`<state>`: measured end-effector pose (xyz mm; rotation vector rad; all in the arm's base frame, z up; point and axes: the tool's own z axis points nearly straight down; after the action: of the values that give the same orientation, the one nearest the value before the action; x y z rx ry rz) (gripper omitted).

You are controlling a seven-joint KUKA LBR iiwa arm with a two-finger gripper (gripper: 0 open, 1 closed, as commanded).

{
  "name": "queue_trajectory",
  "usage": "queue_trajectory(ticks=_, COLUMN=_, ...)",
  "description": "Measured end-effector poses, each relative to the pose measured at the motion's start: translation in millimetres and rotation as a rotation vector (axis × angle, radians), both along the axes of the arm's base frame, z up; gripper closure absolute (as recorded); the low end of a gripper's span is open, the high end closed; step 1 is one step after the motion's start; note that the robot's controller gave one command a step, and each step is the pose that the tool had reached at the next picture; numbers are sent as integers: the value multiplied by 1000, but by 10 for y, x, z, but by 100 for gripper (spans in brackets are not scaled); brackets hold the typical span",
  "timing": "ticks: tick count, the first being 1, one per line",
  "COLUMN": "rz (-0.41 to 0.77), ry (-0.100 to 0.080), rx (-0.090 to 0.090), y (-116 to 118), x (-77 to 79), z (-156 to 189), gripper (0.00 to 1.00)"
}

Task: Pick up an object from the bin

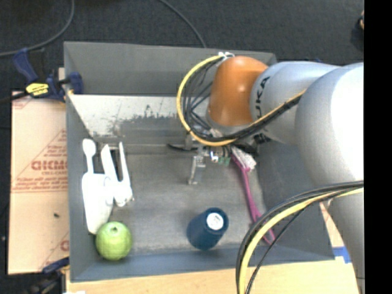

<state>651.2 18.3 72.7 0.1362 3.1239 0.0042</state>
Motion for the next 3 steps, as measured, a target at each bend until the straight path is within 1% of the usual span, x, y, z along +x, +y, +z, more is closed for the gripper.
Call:
queue_trajectory(ticks=1, rz=-53, ry=8, rx=1, y=187, x=25, z=16, gripper=100)
queue_trajectory(ticks=3, rz=-52, ry=8, rx=0, y=186, x=24, z=15, gripper=100)
